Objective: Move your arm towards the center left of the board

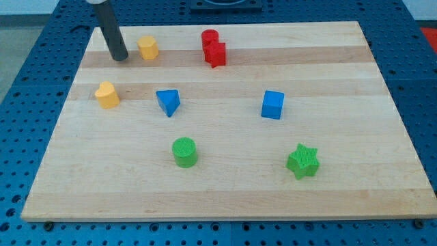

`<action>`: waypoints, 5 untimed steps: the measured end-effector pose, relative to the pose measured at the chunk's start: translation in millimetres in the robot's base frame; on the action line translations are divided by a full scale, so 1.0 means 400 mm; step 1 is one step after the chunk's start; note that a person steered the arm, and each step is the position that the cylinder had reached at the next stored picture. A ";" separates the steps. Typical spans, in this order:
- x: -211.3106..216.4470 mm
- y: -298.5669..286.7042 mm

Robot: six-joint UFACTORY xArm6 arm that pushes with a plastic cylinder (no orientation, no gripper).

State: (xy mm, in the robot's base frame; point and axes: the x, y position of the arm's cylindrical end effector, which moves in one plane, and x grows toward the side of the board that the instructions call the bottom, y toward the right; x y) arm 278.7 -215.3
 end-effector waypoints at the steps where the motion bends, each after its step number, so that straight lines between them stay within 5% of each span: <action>1: -0.041 0.108; 3: -0.066 0.269; 5: 0.057 -0.163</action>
State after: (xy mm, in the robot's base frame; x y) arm 301.3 -280.3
